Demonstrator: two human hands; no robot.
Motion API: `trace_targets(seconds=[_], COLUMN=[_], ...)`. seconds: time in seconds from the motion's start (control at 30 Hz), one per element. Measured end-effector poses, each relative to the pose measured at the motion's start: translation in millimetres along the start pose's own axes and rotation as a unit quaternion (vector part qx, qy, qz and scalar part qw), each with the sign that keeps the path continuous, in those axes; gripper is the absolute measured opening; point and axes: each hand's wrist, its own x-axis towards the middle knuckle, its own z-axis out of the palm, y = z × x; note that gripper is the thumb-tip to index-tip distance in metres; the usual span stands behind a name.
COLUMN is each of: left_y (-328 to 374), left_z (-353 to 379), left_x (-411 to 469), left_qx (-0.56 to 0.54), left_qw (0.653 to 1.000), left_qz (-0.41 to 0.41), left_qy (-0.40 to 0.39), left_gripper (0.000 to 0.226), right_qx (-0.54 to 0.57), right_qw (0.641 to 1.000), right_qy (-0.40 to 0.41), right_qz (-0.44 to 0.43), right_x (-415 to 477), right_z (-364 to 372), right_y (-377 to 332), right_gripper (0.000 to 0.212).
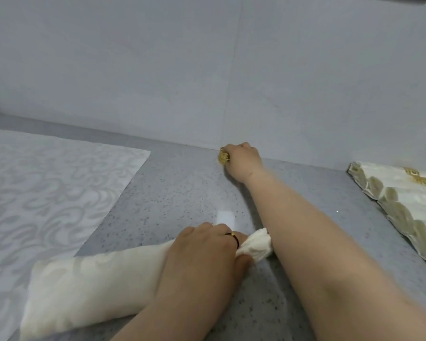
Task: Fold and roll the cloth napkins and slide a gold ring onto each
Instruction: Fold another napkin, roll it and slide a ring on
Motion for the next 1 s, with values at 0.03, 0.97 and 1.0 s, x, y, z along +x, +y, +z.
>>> trace_targets(seconds=[0.03, 0.97, 1.0], left_y=[-2, 10, 10], left_z=[2, -8, -8], left_x=[0, 0, 1], left_qx=[0.000, 0.051, 0.053], left_qw=[1.000, 0.998, 0.998], left_qz=[-0.003, -0.029, -0.029], left_qy=[0.004, -0.024, -0.025], left_gripper=[0.033, 0.033, 0.033], right_qx=[0.008, 0.136, 0.140], right_qw=[1.000, 0.988, 0.988], right_qy=[0.010, -0.007, -0.002], right_qz=[0.012, 0.068, 0.063], right_x=[-1, -194, -194], right_z=[-1, -72, -72], right_y=[0, 33, 33], right_gripper=[0.036, 0.019, 0.026])
